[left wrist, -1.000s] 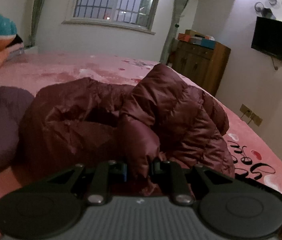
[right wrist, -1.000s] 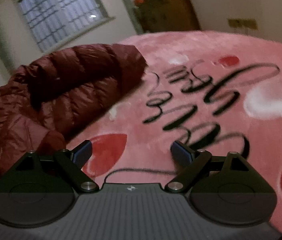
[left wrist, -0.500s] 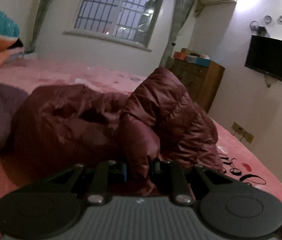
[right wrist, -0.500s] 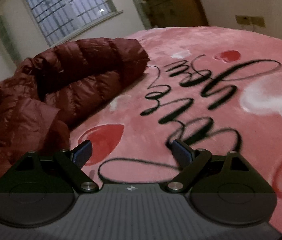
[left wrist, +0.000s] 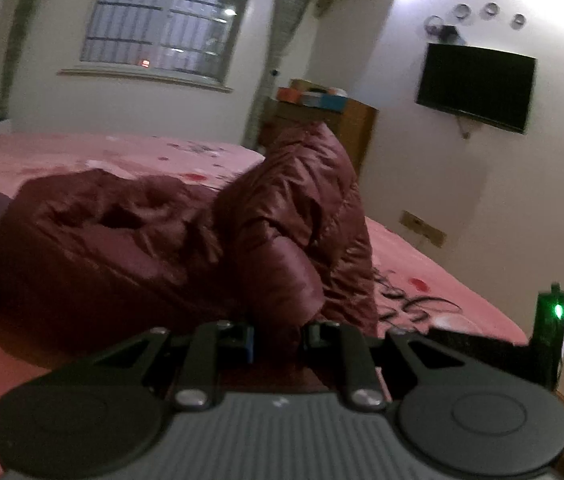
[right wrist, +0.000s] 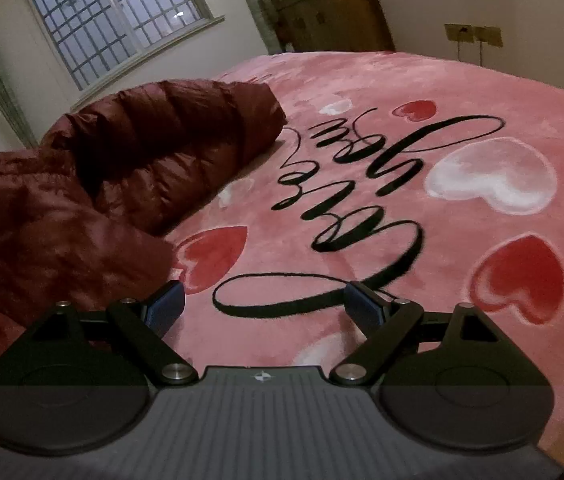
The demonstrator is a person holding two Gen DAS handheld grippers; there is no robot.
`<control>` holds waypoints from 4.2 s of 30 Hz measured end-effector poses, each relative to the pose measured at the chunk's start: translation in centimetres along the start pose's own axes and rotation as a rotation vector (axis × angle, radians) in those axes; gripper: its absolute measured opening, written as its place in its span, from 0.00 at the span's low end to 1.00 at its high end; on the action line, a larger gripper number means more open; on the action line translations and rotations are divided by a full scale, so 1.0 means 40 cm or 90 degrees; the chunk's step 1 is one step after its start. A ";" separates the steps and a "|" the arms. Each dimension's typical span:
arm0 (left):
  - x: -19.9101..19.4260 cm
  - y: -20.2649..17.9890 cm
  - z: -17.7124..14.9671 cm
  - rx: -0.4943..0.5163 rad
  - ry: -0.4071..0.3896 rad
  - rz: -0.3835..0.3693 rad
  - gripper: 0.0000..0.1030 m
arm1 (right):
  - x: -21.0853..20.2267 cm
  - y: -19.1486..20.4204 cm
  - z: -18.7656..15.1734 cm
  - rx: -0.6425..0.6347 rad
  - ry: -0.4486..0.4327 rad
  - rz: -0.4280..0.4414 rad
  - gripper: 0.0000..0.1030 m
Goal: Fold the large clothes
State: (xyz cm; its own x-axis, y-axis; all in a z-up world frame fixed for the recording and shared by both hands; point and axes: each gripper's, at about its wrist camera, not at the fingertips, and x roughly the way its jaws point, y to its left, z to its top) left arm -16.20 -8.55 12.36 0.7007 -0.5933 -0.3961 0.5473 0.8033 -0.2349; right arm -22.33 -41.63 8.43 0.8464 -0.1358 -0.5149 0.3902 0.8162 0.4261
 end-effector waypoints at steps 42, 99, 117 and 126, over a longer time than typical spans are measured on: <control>-0.134 0.044 0.016 0.099 0.052 0.022 0.79 | -0.212 0.196 -0.019 -0.191 -0.118 0.031 1.00; 0.191 0.113 0.068 0.082 0.182 0.092 0.92 | 0.177 0.072 -0.101 -0.180 0.048 0.003 1.00; 0.092 0.086 -0.030 -0.004 0.182 -0.041 0.94 | 0.154 0.075 -0.106 -0.212 0.055 0.054 1.00; 0.009 0.113 -0.026 -0.008 0.132 -0.027 0.95 | 0.093 0.083 -0.118 -0.237 0.019 0.088 1.00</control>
State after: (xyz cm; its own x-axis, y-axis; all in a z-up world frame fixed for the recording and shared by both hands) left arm -13.96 -5.08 10.25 0.5670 -0.6047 -0.5593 0.5677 0.7789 -0.2666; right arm -19.59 -36.78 4.42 0.8689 0.0012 -0.4949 0.1106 0.9742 0.1966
